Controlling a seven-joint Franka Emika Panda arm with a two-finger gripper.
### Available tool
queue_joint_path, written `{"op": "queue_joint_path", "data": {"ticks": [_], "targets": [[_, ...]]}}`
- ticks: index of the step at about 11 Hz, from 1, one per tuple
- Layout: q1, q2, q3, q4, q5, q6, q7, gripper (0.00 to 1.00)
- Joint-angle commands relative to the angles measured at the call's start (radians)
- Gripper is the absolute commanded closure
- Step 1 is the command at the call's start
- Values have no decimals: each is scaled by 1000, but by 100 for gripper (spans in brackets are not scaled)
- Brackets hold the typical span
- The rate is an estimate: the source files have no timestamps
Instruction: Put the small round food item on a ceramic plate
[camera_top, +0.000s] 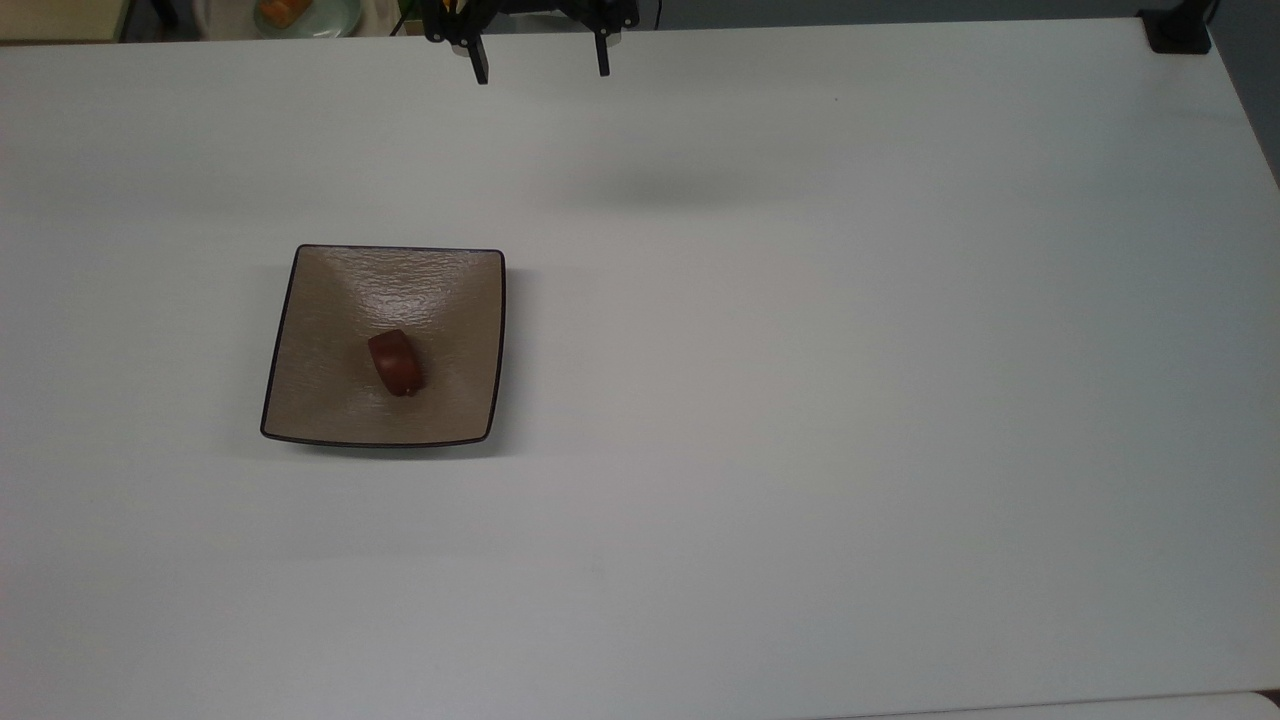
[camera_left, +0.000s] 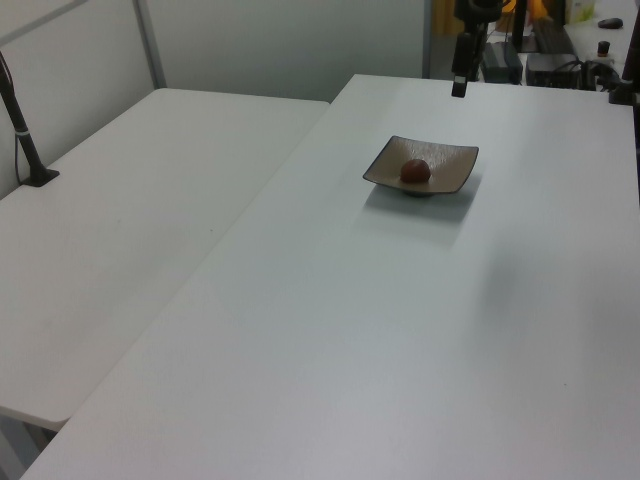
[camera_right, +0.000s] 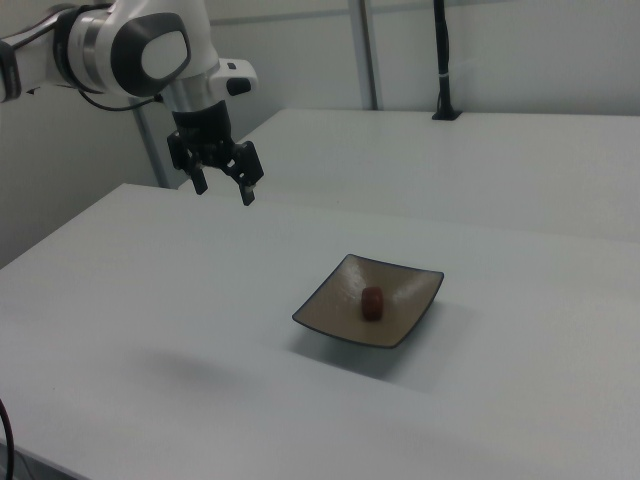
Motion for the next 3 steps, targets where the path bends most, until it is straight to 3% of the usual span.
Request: {"op": "queue_joint_path", "data": {"ticks": [1, 3], "targets": [[8, -16, -4, -26, -15, 26, 12, 0], [6, -17, -4, -26, -15, 23, 12, 0]]}}
